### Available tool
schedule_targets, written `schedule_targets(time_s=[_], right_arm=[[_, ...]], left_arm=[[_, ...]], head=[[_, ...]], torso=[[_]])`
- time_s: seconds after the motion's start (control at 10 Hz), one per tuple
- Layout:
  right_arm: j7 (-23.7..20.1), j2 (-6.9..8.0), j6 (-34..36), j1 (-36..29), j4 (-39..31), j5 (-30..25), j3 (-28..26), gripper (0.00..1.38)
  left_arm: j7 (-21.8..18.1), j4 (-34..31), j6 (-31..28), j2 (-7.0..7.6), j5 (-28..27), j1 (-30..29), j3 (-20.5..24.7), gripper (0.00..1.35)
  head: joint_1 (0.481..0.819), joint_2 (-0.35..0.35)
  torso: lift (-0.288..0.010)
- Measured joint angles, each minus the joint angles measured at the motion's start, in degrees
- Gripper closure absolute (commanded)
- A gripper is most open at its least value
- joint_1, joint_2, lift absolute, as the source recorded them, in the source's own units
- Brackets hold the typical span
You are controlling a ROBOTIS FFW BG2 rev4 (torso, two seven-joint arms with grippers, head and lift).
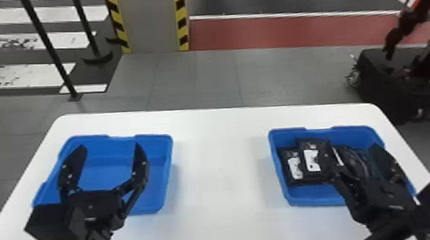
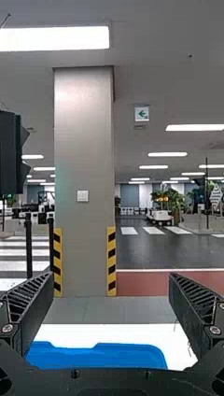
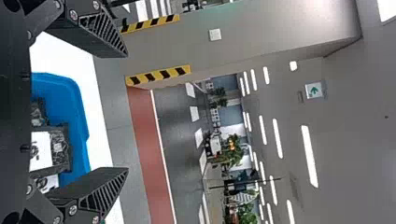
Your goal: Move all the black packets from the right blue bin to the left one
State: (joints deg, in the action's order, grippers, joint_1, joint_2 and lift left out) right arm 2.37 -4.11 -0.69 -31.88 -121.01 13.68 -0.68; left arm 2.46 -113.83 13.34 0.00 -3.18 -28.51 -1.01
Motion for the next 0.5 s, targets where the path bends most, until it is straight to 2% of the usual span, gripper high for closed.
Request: schedule_targets(time_s=[0.2, 0.3, 0.5], right_arm=[[-0.05, -0.73, 6.66, 3.29, 2.60, -1.59, -2.46, 0.16], [-0.09, -1.67, 12.17, 6.14, 5.06, -2.03, -3.58, 0.16], [-0.31, -3.30, 18.90, 10.22, 9.00, -1.72, -3.88, 0.16]], left_arm=[[0.00, 0.00, -0.45, 0.00, 0.24, -0.13, -0.18, 0.11], [-0.01, 0.00, -0.46, 0.00, 0.28, -0.23, -0.21, 0.11], [0.00, 0.00, -0.17, 0.00, 0.28, -0.43, -0.16, 0.11]], head=[[0.695, -0.059], [0.695, -0.068], [0.695, -0.084]], torso=[[-0.110], [-0.110], [-0.110]])
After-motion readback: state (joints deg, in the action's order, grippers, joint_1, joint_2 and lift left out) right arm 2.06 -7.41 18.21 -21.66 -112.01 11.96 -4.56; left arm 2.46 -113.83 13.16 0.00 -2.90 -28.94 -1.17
